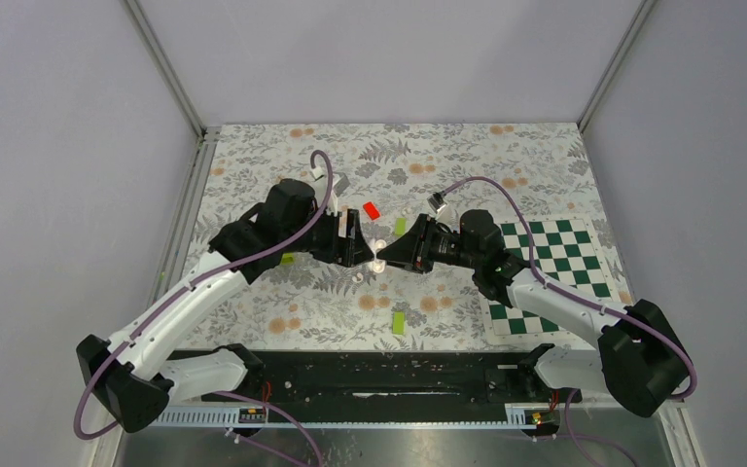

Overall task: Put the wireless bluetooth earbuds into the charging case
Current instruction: Open the charging case, then pass from the right arm to the left

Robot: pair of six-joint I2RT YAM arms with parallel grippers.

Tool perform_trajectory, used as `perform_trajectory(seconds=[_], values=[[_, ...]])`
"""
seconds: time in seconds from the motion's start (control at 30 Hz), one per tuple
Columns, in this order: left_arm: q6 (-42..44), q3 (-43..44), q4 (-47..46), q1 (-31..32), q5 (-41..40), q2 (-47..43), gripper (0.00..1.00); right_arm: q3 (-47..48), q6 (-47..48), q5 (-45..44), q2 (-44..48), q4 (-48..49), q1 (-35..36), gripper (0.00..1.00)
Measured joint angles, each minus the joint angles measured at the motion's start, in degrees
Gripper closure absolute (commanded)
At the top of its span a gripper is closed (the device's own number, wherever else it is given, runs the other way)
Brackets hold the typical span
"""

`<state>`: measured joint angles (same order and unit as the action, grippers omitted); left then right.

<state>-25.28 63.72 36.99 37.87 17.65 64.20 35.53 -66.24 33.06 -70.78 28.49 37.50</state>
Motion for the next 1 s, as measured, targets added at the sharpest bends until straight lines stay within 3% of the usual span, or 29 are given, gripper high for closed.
perform_trajectory(seconds=[0.2, 0.3, 0.37, 0.57, 0.73, 0.93, 1.0], values=[[0.4, 1.4, 2.3, 0.0, -3.1, -1.3, 0.27, 0.0, 0.0, 0.5, 0.0, 0.1, 0.0, 1.00], [0.6, 2.1, 2.6, -0.1, -3.9, -1.8, 0.04, 0.0, 0.0, 0.6, -0.2, 0.1, 0.0, 1.00], [0.2, 2.2, 2.4, -0.1, -4.8, -2.4, 0.01, 0.0, 0.0, 0.7, -0.3, 0.1, 0.0, 1.00], [-3.3, -1.2, -1.9, -0.1, -8.7, -7.2, 0.01, 0.0, -0.1, 0.7, -0.5, 0.1, 0.0, 1.00], [-8.0, -6.0, -7.6, -1.3, -6.6, -11.3, 0.02, 0.0, -0.3, 0.7, -0.5, 0.3, 0.0, 1.00], [-12.3, -8.9, -12.3, -3.3, -0.4, -9.1, 0.24, 0.0, -1.0, 1.0, -1.0, 1.2, 0.0, 1.00], [-13.0, -10.3, -13.1, -4.1, 1.2, -8.6, 0.27, 0.0, -1.2, 1.0, -1.0, 1.4, 0.0, 1.00]])
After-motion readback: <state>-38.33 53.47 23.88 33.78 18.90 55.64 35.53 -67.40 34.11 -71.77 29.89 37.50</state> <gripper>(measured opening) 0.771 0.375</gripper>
